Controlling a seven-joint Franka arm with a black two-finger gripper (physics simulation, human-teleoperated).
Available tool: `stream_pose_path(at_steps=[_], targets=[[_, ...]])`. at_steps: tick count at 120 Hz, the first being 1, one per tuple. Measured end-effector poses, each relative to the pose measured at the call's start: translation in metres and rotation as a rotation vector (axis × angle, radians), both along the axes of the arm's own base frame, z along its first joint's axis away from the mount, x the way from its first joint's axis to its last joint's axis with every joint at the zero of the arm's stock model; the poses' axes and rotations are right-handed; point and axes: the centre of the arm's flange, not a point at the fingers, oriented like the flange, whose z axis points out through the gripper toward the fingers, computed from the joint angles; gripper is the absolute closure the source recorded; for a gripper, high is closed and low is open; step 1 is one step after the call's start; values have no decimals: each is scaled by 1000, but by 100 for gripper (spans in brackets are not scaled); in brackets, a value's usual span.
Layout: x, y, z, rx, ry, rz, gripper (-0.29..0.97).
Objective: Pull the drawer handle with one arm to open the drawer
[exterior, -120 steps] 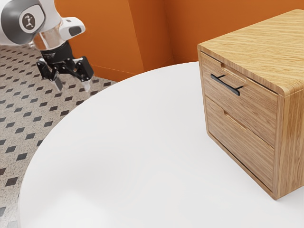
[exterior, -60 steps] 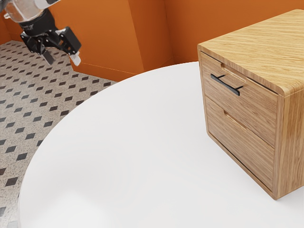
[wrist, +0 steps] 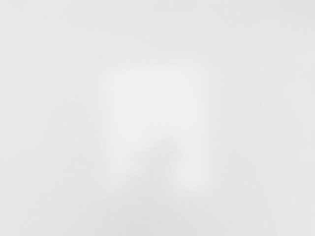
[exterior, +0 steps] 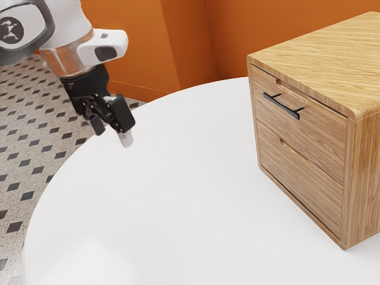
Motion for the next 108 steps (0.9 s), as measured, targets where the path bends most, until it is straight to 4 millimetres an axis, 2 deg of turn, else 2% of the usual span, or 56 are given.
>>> stream_pose_path(at_steps=[7, 16, 35, 52, 78, 97, 108], targets=[[6, -5, -11, -22, -17, 21, 0], [14, -35, -11, -49, -56, 51, 0], [46, -60, -14, -128, -155, 270, 0], [75, -66, -17, -268, -230, 483, 0], [106, -73, -20, -439, -320, 722, 0], [114, -86, -20, -533, -338, 823, 0], [113, -95, -33, -556, -310, 866, 0]])
